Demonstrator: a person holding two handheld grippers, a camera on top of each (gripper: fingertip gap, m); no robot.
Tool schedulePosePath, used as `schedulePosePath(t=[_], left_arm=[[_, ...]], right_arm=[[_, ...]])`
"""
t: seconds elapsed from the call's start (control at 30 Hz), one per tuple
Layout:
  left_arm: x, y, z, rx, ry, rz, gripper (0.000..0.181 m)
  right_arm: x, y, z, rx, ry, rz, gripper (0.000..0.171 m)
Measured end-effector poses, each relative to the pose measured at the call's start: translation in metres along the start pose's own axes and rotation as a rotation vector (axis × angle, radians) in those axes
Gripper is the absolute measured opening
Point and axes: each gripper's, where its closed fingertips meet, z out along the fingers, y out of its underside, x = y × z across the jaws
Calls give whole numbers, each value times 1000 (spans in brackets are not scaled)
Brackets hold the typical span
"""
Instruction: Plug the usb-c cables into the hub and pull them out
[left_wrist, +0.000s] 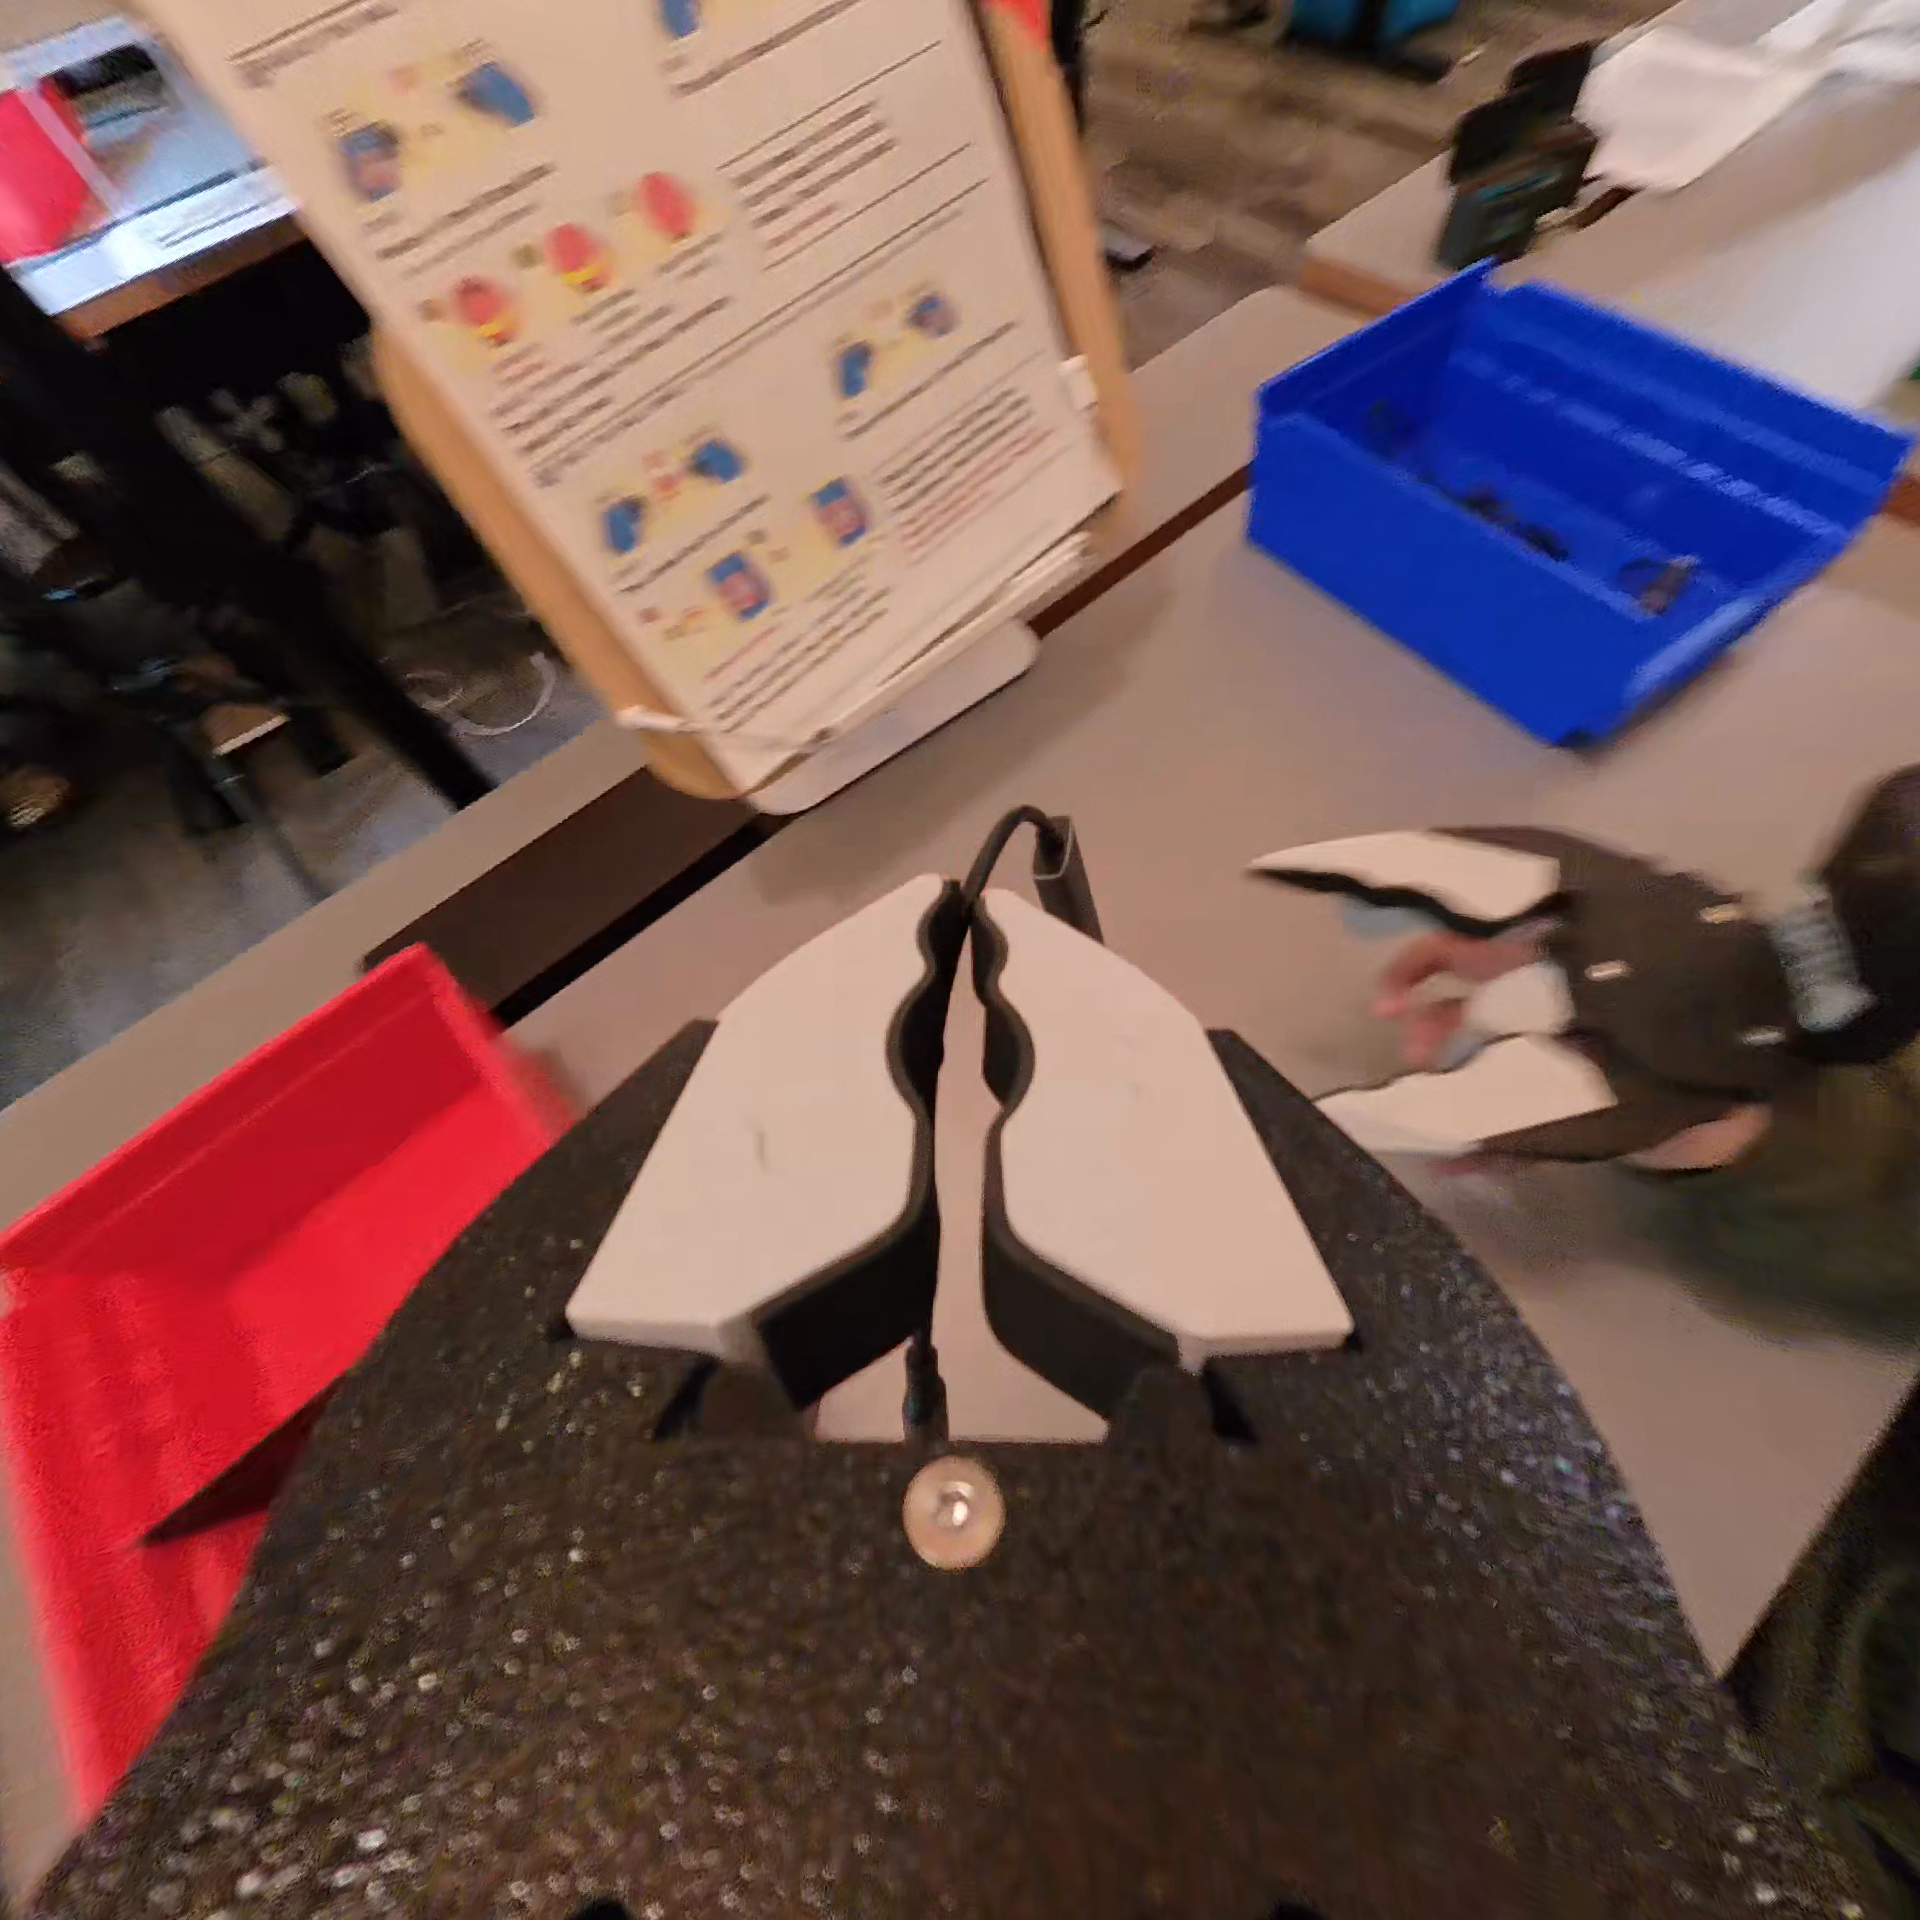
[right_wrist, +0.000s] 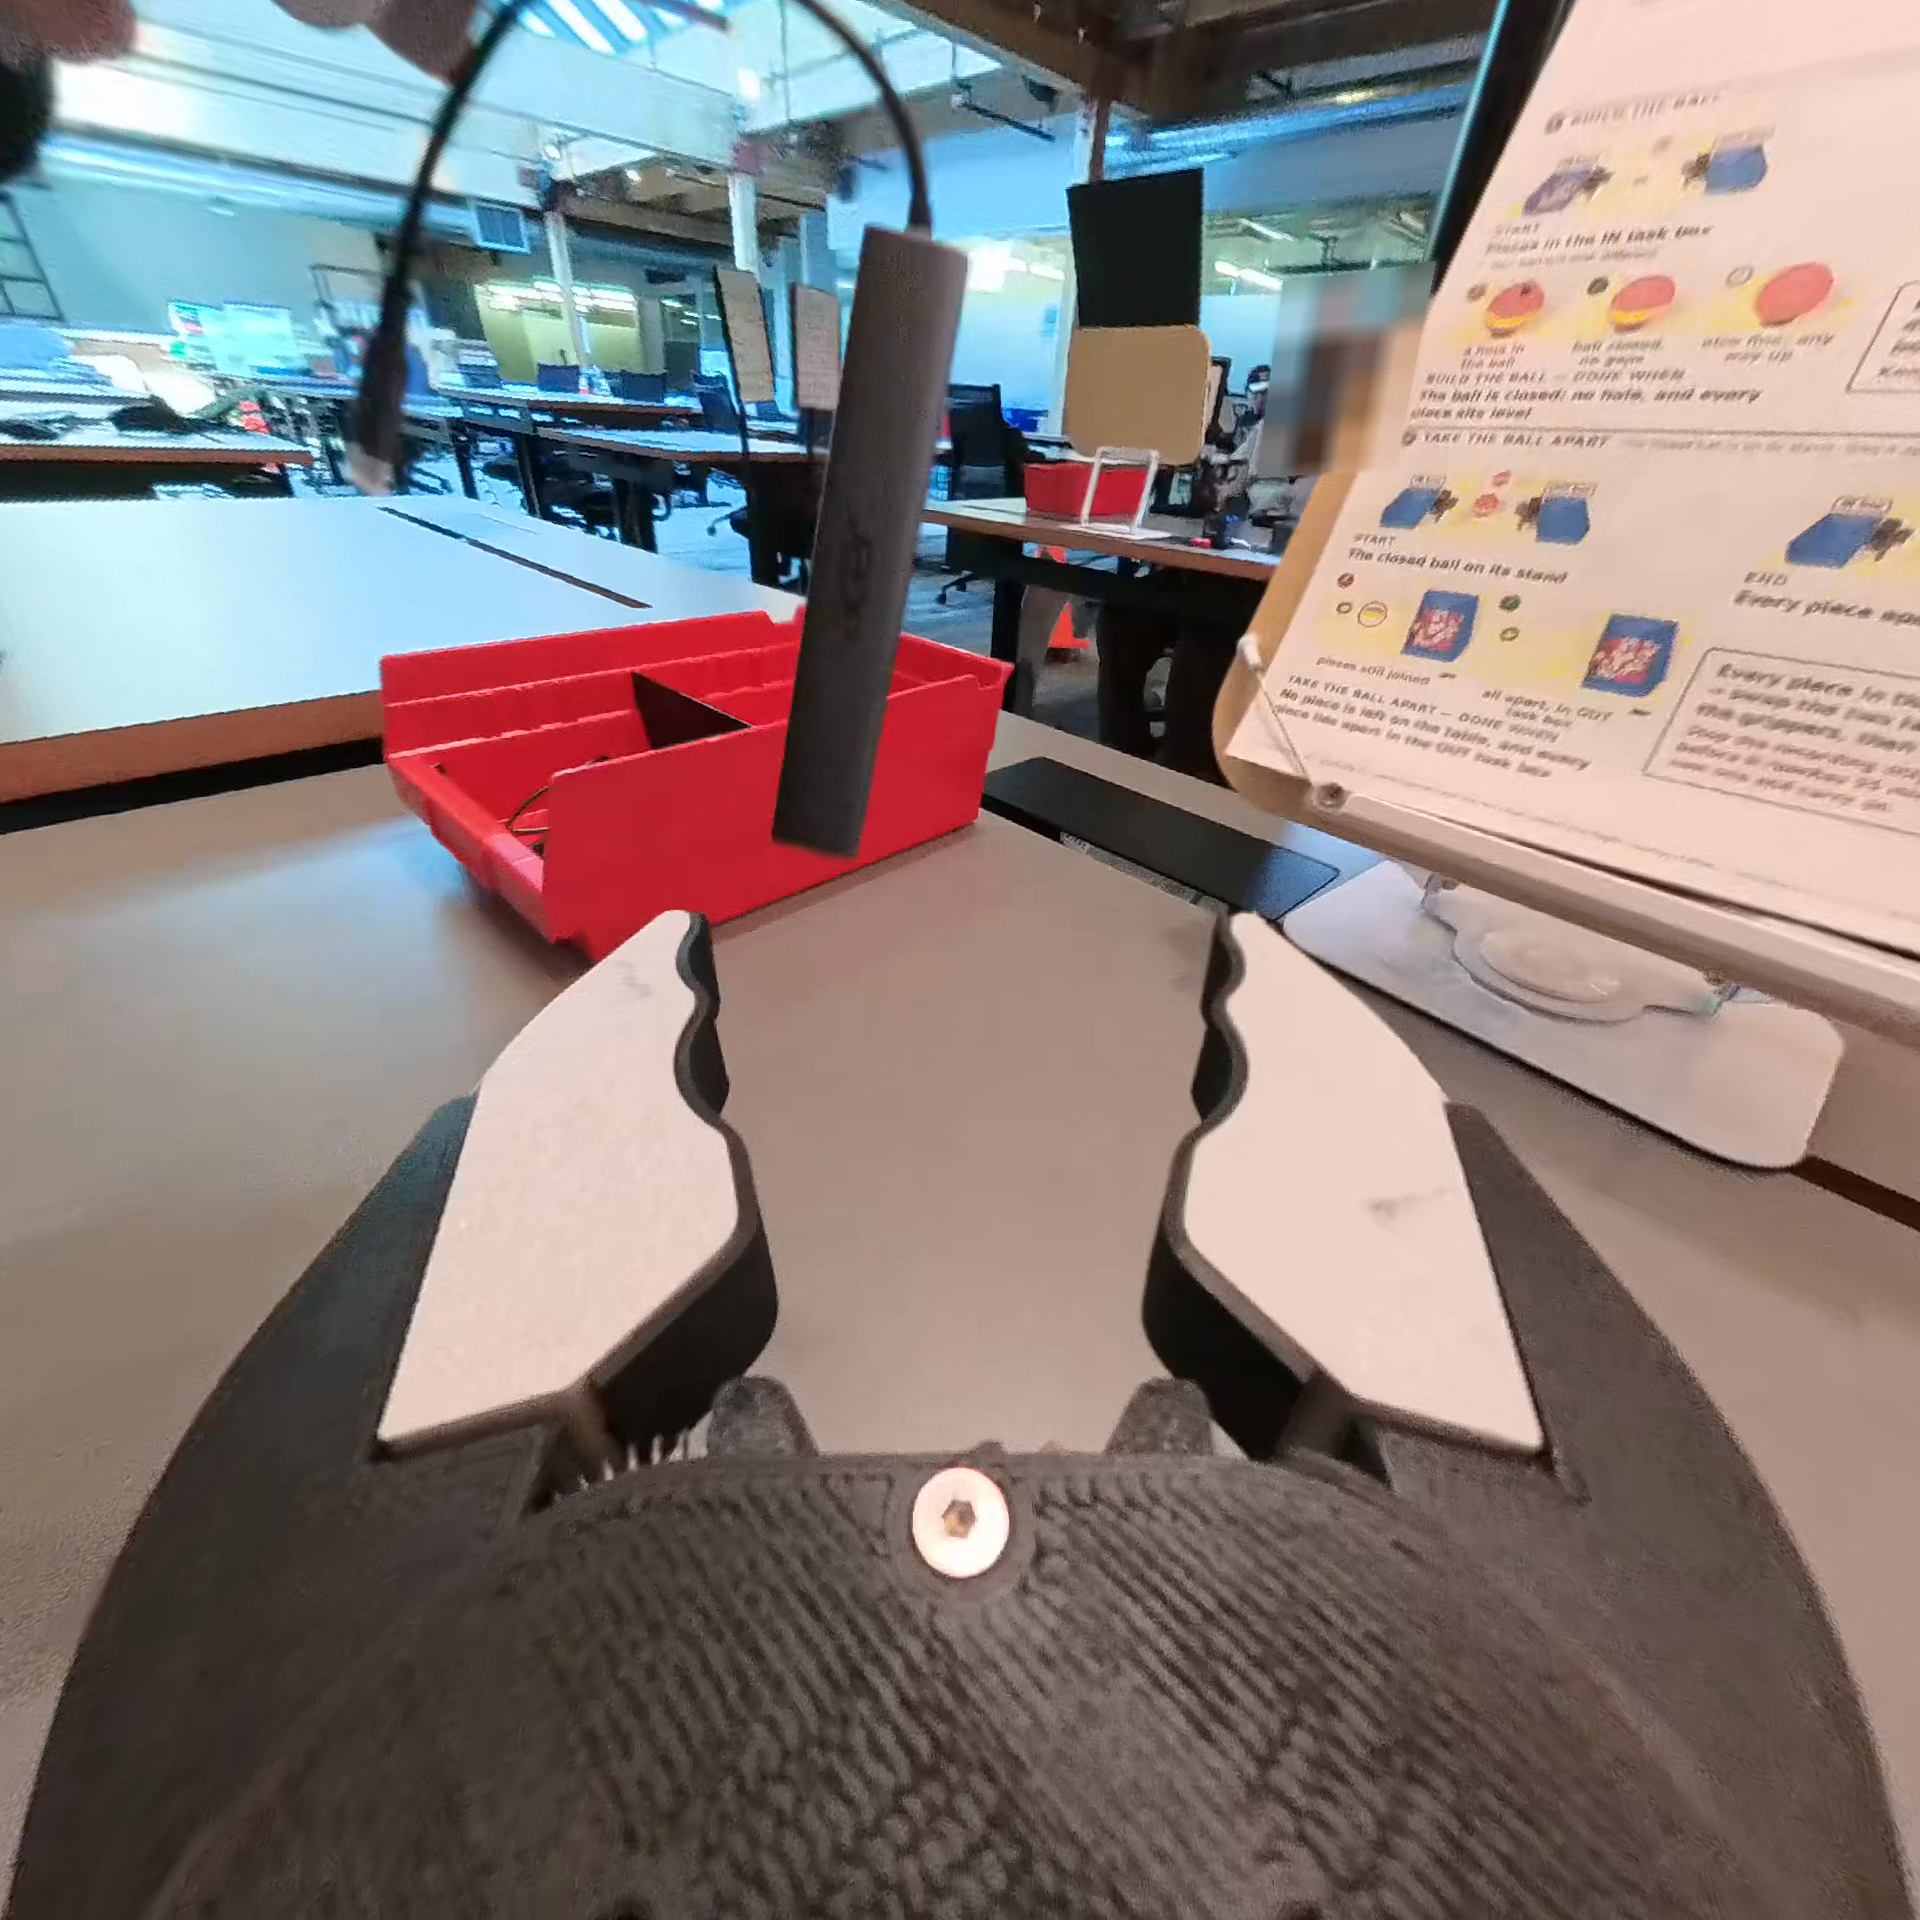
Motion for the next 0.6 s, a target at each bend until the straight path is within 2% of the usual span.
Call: schedulePosePath(t=[0.03, 0.07, 0.13, 0.17, 0.2, 0.23, 0.37, 0.5, 0.6], left_arm=[[18, -2, 4, 22, 34, -2, 1], [34, -4, 8, 40, 69, -9, 1], [60, -5, 13, 63, 125, -23, 1], [70, -6, 15, 76, 148, -30, 1], [76, -6, 16, 82, 163, -33, 1], [79, -5, 17, 84, 161, -33, 1], [84, 6, 14, 79, 190, -29, 2], [101, 39, 7, 59, 283, 84, 0], [111, 64, 8, 33, 319, 140, 21]], right_arm=[[-2, 3, 6, -3, 5, 9, 90], [-2, 5, 10, 6, 20, 15, 88], [-2, 5, 10, 56, 35, 17, 72], [-1, 4, 6, 81, 38, 21, 58], [-3, 1, 0, 110, 20, 16, 34], [-1, -3, -6, 144, 23, 14, 25], [10, -8, -30, 176, 20, -121, 24], [26, -12, -54, 148, 20, -464, 24], [35, -13, -69, 106, 34, -752, 23]])
